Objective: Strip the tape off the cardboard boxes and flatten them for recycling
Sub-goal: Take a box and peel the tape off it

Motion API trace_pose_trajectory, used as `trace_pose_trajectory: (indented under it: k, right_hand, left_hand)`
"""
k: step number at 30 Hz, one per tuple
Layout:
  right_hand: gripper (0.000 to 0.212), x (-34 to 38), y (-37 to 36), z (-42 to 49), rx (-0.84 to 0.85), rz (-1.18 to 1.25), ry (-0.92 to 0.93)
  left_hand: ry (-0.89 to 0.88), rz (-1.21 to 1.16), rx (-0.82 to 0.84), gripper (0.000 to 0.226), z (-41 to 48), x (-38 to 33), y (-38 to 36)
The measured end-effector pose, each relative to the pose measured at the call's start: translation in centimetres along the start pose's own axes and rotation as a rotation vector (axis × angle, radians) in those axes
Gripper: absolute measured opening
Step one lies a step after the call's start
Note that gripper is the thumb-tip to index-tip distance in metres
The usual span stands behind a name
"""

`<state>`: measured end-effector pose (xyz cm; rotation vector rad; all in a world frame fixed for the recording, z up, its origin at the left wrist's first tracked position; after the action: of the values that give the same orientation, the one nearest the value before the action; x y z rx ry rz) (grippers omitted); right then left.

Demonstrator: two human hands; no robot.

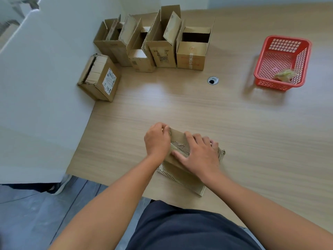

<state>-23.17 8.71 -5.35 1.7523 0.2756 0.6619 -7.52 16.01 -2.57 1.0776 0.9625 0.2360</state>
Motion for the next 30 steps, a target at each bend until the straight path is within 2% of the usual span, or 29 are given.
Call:
trace_pose_trajectory:
  k: [2, 5, 9, 12, 16, 20, 21, 24, 25, 27, 28, 30]
  right_hand:
    - [0.087, 0.1, 0.0, 0.0, 0.003, -0.001, 0.020]
    - [0.088, 0.0, 0.0, 0.3, 0.032, -0.003, 0.027]
    - [0.090, -0.1, -0.1, 0.3, 0.039, 0.003, 0.031]
    - [0.091, -0.1, -0.1, 0.1, 0.030, -0.012, 0.051]
    - [0.093, 0.1, -0.1, 0.1, 0.041, -0.021, 0.052]
    - [0.092, 0.1, 0.1, 0.4, 0.069, -0.044, 0.022]
    - [0.092, 0.2, 0.1, 0.4, 0.069, -0.053, 0.025]
    - [0.093, 0.1, -0.1, 0.5, 0.057, -0.066, 0.024]
    - [0.094, 0.0, -0.2, 0.5, 0.055, -0.068, 0.020]
    - [0.091, 0.0, -0.2, 0.3, 0.046, -0.068, 0.023]
    - [0.087, 0.2, -0.1, 0.2, 0.037, -0.068, 0.038]
    - [0.077, 0.5, -0.1, -0.3, 0.034, -0.097, 0.070]
  left_hand:
    - [0.286, -0.088, 0.028, 0.022, 0.3, 1.9, -0.5]
    - [0.590, -0.435, 0.049, 0.030, 0.5, 3.1, -1.5]
    - [0.837, -0.786, 0.064, 0.017, -0.5, 3.9, -2.4]
    - [0.899, -0.911, 0.063, 0.019, -1.4, 4.2, -2.3]
    - [0.822, -1.036, 0.041, 0.019, -1.6, 4.0, -1.9]
    - [0.721, -1.305, -0.114, 0.021, -2.1, 4.7, -0.7]
    - [0.645, -1.256, -0.109, 0.017, -2.2, 4.8, -0.2]
    - [0.276, -0.873, 0.053, 0.004, -2.1, 4.1, 1.0]
    - [0.178, -0.797, 0.121, 0.011, -2.1, 3.9, 1.3]
    - [0.050, -0.714, 0.249, 0.038, -2.3, 4.1, 1.9]
    - [-0.011, -0.654, 0.298, 0.043, -2.4, 4.2, 2.3]
    - [-0.181, -0.503, 0.363, 0.037, -2.6, 4.6, 2.7]
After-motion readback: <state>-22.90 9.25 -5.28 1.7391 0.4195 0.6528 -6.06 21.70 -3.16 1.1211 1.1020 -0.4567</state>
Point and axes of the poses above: each hand's wrist, its own z-axis towards the middle knuckle, its own y-axis out of the back of the hand, x = y × z, the point moved 6 cm from there along z, towards the middle knuckle, and after that the axes turned 12 degrees about -y, right-handed, at the moved point
